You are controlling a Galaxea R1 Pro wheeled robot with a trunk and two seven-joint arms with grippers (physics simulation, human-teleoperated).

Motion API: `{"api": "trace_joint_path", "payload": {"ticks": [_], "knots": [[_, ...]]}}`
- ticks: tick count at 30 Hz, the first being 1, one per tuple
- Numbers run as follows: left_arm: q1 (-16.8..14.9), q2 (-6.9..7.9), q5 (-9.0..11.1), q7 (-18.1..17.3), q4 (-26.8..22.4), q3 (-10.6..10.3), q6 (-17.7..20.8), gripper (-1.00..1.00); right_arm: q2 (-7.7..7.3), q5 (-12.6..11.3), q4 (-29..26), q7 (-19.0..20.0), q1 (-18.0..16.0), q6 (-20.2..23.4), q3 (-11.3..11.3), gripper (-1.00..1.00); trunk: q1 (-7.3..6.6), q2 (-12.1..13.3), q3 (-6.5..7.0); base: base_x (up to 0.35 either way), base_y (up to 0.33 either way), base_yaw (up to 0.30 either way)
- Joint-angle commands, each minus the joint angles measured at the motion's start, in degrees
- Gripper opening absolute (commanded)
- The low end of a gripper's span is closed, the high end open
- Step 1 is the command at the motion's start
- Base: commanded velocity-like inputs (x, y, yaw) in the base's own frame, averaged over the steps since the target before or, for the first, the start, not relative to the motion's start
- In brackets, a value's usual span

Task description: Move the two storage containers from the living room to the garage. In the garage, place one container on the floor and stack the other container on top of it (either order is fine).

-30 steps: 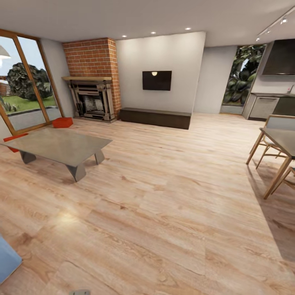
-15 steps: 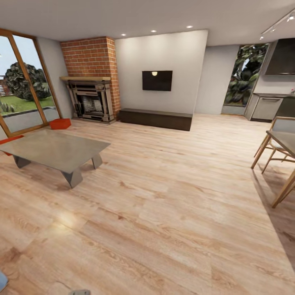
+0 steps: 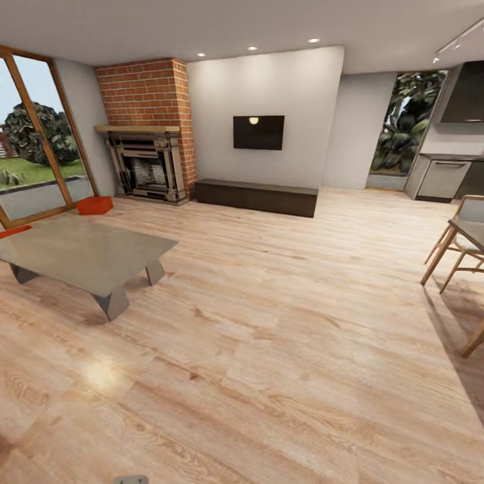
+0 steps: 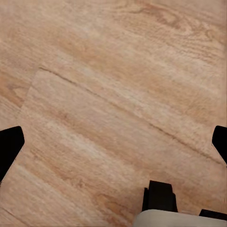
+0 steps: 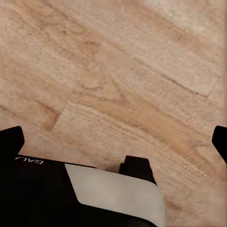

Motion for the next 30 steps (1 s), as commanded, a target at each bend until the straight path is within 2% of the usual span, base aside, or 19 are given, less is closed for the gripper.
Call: {"api": "trace_joint_path", "payload": {"ticks": [1,30], "knots": [[-0.1,-0.03,0.5,0.0,0.2,-0.5,-0.4,1.00,-0.01,0.4,0.0,0.0,0.0,-0.1,0.0,1.00,0.03,0.0,-0.05,0.340,0.000,0.000],[-0.1,-0.03,0.5,0.0,0.2,-0.5,-0.4,1.00,-0.01,0.5,0.0,0.0,0.0,-0.1,0.0,1.00,0.03,0.0,-0.05,0.340,0.000,0.000]]}}
